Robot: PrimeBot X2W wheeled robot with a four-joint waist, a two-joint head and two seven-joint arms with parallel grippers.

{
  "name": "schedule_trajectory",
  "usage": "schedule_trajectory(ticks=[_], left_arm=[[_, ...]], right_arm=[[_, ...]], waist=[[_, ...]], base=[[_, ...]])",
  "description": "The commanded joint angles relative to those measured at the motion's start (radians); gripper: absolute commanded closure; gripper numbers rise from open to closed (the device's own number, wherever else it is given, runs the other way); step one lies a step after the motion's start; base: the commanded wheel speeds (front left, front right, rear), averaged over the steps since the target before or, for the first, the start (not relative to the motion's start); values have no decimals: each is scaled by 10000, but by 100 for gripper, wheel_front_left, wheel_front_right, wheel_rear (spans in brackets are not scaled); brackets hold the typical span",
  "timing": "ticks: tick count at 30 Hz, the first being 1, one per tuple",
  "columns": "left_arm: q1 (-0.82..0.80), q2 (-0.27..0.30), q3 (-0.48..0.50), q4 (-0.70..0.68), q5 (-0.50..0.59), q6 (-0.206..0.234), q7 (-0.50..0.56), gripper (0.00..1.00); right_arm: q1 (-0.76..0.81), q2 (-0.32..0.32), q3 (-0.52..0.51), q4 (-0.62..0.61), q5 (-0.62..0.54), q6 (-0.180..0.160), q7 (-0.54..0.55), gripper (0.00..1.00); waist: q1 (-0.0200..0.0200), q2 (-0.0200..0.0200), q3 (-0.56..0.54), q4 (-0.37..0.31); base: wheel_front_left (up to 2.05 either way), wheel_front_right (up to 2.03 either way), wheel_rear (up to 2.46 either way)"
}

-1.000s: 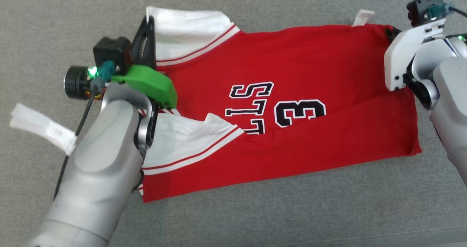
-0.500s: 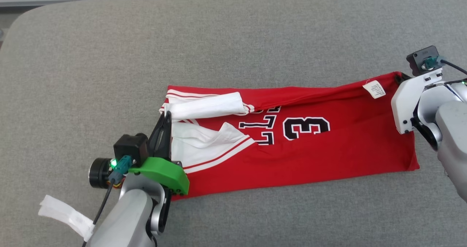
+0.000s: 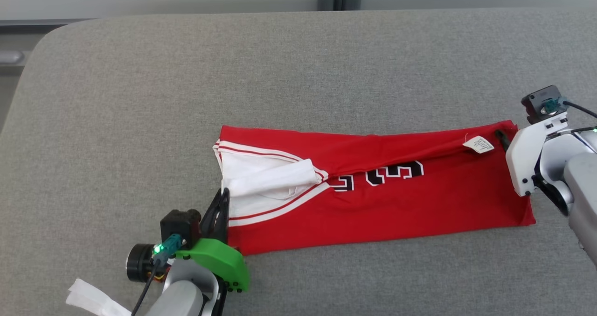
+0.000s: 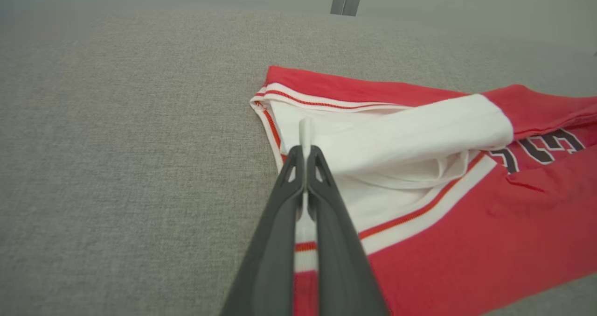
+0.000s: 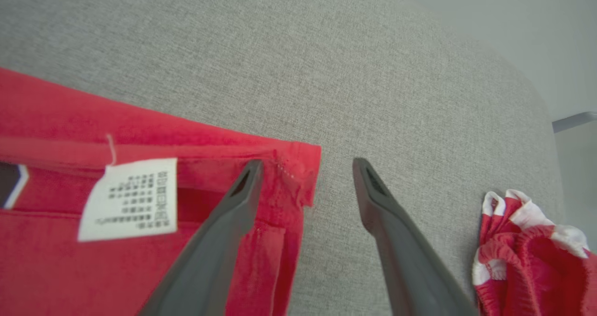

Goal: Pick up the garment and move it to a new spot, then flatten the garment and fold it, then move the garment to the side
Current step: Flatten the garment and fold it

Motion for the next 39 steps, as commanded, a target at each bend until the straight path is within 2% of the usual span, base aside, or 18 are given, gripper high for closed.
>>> schedule_trajectory(ticks=[1,5,9,12,16,22,29,34,39], left_arm=[[239,38,-43,101,32,-32,-5,0],[489,-1,117,101,-184,-145,-201,0],[774,-11,712,-342,-353,-397,-417,0],[920,-1,1583,-1118,-50,-611,-453,0],[1340,-100,2782,-2013,680,-1128,-431,0],[1433,-326,3989,-2215,1649,-1865,-432,0],[1646,-637,4893,-1810,2167,-2238,-433,0],[1621,-762,5185,-1686,2333,-2432,-434,0],[1476,-872,5348,-1676,2527,-2579,-434,0]], right_arm=[[201,-108,-143,-152,98,-24,-80,0],[590,-158,-962,-590,490,-22,-186,0],[1210,87,-2033,-1168,1046,-22,-162,0],[1717,421,-2922,-1621,1371,-22,-93,0],[2508,1114,-4030,-2313,1653,-22,239,0],[3444,2104,-5303,-3211,926,-18,622,0],[4351,3043,-6245,-3986,4,-16,1127,0],[4059,3652,-6960,-4104,-753,-14,1352,0],[3195,4047,-7799,-3660,-1839,-14,1838,0]], waist=[[0,0,-78,15],[0,0,-328,82],[0,0,-638,169],[0,0,-857,223],[0,0,-1166,215],[0,0,-1385,143],[0,0,-1403,-1],[0,0,-1197,-36],[0,0,-885,56]], base=[[0,0,0],[0,0,0],[0,0,0],[0,0,0],[0,0,0],[0,0,0],[0,0,0],[0,0,0],[0,0,0]])
